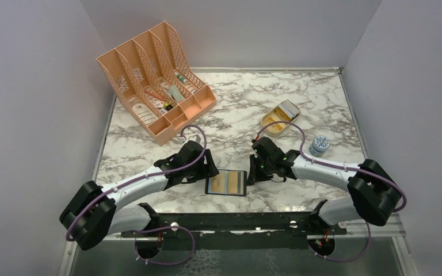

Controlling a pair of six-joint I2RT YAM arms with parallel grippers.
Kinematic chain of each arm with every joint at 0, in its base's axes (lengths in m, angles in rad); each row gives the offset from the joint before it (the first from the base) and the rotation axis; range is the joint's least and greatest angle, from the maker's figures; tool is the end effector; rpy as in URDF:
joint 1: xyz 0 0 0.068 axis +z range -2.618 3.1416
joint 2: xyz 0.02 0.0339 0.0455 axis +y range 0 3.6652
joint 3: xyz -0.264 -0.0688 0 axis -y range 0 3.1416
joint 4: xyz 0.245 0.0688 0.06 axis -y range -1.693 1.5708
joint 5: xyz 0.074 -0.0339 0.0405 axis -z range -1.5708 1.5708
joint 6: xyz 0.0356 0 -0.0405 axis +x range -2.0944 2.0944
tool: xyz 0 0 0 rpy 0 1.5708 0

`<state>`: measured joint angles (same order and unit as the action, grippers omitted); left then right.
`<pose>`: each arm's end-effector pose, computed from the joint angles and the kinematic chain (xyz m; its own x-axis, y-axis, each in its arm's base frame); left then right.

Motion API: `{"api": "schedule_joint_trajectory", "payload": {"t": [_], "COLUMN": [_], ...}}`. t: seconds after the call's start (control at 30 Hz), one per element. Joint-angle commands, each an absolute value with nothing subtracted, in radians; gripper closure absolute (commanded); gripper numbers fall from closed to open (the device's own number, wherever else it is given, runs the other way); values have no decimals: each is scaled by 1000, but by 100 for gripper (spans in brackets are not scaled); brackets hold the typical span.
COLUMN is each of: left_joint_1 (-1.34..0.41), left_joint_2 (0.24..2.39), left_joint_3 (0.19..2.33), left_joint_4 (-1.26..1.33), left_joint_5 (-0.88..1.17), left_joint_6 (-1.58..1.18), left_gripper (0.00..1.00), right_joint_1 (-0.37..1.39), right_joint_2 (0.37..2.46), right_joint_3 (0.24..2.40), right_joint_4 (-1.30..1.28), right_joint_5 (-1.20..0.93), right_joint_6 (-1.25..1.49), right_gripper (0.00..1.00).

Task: Put the credit cards into the card holder
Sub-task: Insert the credit card into the card holder, then close the card holder at the center of the board.

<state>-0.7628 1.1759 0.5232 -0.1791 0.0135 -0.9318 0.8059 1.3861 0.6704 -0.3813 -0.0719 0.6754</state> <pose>0.1611 -0.1547 0.1750 -0.8785 -0.2706 -0.3937 -0.0129 0.8373 -0.5466 0.1683 0.1791 0.1601 -0.9450 -0.0840 -0.3161 -0.1941 0.9220 0.3352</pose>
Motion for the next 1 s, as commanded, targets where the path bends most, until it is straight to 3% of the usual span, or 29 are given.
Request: {"api": "schedule_joint_trajectory", "payload": {"t": [0.0, 0.97], "left_joint_1": [-730, -719], "left_joint_2": [1152, 1111], "left_joint_3": [472, 379], "left_joint_4": [-196, 267], "left_joint_5": [28, 378], "left_joint_6": [-915, -1139], "left_gripper": [26, 29], "right_joint_1": [813, 813], "right_joint_2": [1374, 1390], "right_joint_3": [692, 660], "right_joint_4": [-373, -321], "right_joint_5": [-69, -107], "right_joint_6": [669, 680], "right_gripper": [91, 91]}}
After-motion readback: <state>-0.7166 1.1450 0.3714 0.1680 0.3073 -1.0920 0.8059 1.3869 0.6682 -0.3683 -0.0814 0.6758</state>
